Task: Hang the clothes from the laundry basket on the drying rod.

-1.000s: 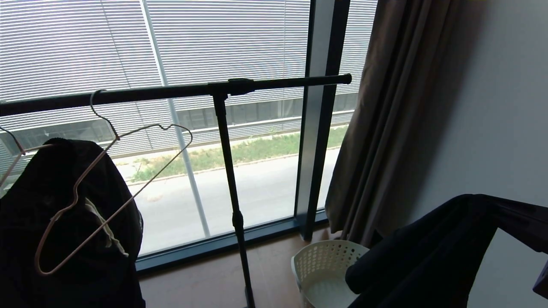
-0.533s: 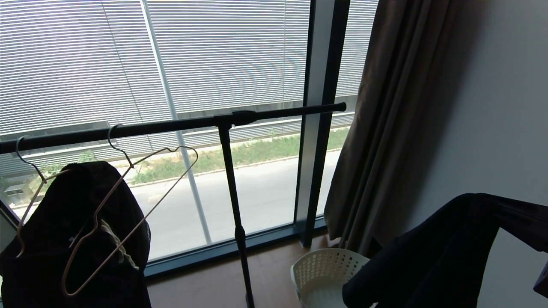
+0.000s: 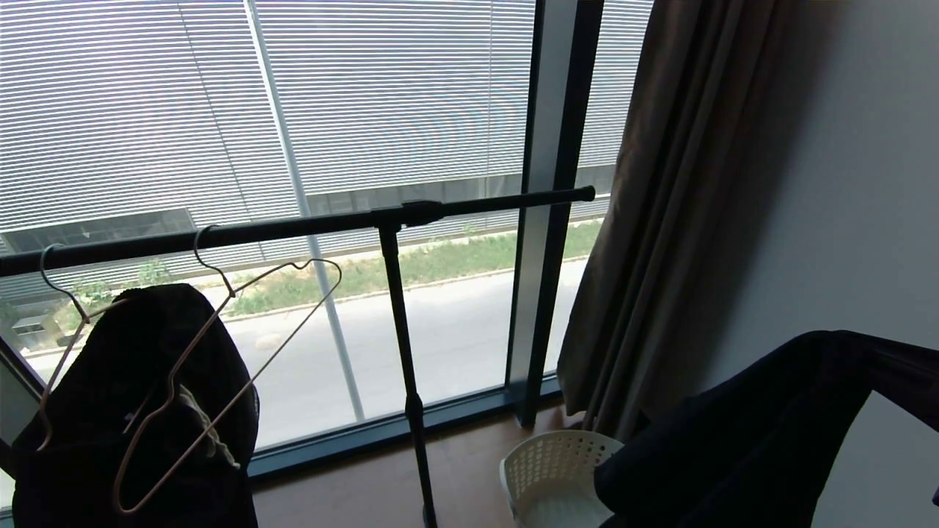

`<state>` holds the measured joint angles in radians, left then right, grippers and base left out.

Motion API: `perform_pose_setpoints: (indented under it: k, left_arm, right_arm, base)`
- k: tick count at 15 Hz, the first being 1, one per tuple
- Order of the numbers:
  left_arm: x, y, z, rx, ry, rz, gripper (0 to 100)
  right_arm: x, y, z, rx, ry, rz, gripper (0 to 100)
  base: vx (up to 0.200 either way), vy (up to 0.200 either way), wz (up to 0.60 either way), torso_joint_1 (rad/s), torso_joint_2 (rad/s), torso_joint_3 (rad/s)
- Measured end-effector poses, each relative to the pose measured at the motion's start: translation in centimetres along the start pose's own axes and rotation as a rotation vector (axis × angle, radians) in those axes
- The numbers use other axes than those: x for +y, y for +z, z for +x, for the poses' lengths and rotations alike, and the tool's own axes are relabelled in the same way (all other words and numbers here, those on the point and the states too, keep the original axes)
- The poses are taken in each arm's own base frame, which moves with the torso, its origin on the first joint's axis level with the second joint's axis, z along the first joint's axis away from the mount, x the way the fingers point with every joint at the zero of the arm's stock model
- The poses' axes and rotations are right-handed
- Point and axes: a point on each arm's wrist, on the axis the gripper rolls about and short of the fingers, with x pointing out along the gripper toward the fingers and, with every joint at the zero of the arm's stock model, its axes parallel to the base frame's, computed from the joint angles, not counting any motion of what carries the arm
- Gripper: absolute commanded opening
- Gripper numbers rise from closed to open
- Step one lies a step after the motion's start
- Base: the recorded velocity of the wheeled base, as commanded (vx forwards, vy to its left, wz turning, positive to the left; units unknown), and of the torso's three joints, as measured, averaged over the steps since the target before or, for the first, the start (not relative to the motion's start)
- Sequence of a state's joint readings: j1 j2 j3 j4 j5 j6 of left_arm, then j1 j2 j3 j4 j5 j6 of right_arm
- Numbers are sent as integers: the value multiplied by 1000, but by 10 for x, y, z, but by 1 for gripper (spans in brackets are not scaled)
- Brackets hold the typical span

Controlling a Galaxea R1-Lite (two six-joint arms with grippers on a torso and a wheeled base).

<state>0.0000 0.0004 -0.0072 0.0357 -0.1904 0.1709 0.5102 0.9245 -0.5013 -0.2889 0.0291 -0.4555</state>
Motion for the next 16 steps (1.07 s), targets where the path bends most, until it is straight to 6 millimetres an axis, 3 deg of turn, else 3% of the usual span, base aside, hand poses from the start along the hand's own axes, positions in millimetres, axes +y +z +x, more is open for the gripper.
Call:
perform_pose_setpoints:
  k: [5, 7, 13, 16]
  left_arm:
    - [0, 0, 0, -1, 0, 0, 100]
    - [0, 0, 0, -1, 0, 0, 100]
    - [0, 0, 0, -1, 0, 0, 100]
    - [0, 0, 0, -1, 0, -4, 100]
  right_arm:
    - [0, 0, -1, -4, -1, 0, 0]
    - [0, 1, -1, -7, -2, 0, 0]
    - [0, 1, -1, -8, -2, 0, 0]
    - [0, 1, -1, -7, -2, 0, 0]
  base:
    - [0, 0, 600, 6, 0, 1]
    - [0, 0, 0, 0, 0, 0]
    - [-200, 0, 0, -2, 2, 0]
    - [0, 200, 0, -9, 1, -1]
